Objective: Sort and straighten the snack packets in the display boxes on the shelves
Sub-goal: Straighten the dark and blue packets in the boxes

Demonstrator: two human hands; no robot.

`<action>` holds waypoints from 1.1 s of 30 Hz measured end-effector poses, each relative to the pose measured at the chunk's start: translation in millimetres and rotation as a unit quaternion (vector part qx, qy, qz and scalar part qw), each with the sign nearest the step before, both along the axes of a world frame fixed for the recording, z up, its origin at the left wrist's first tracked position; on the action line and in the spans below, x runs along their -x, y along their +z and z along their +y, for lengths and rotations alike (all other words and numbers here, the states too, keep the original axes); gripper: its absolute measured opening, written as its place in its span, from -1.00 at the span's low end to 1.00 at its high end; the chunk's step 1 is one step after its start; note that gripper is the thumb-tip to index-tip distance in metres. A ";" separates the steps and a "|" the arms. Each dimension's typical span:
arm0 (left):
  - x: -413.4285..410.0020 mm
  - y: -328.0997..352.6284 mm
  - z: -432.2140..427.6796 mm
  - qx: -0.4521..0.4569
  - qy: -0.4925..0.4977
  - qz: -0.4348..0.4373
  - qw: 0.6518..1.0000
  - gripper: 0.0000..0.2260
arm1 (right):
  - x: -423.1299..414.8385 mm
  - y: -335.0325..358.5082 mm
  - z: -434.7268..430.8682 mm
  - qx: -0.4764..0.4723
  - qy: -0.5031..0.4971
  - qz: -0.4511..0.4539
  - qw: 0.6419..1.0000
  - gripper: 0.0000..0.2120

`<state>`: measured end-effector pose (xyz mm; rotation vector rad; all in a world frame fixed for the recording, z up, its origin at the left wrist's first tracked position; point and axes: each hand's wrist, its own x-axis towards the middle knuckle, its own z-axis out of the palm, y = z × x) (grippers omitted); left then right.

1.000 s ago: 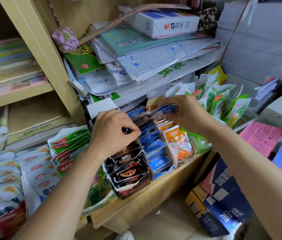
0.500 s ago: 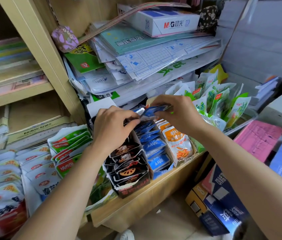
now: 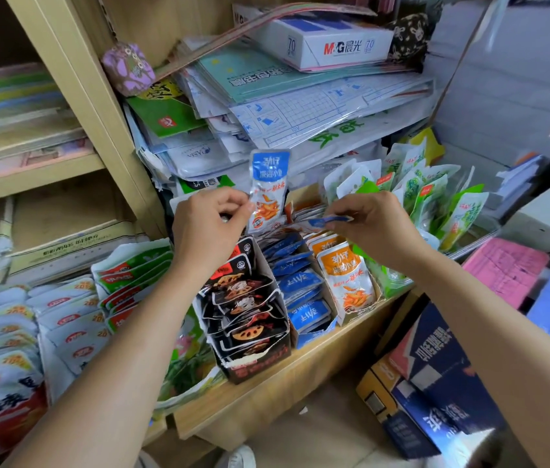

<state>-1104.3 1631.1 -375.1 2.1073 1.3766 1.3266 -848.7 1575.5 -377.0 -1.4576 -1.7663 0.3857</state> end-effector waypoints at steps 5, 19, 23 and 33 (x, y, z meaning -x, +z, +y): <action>-9.9 -0.2 0.8 -0.077 0.027 0.078 0.994 -0.96 | 1.1 5.3 -4.6 -0.009 0.045 -0.029 0.999 -0.89; -9.8 8.5 15.6 0.026 0.033 0.307 0.951 -0.83 | 12.1 0.5 2.2 -0.065 0.010 -0.040 0.997 -0.88; -5.0 17.8 10.6 0.082 -0.056 0.204 0.974 -0.74 | 23.9 -6.5 12.9 -0.075 0.005 -0.059 0.995 -0.82; -19.1 15.2 3.9 0.019 -0.051 0.131 0.990 -0.81 | 37.0 -17.0 14.4 -0.202 0.004 0.012 0.979 -0.87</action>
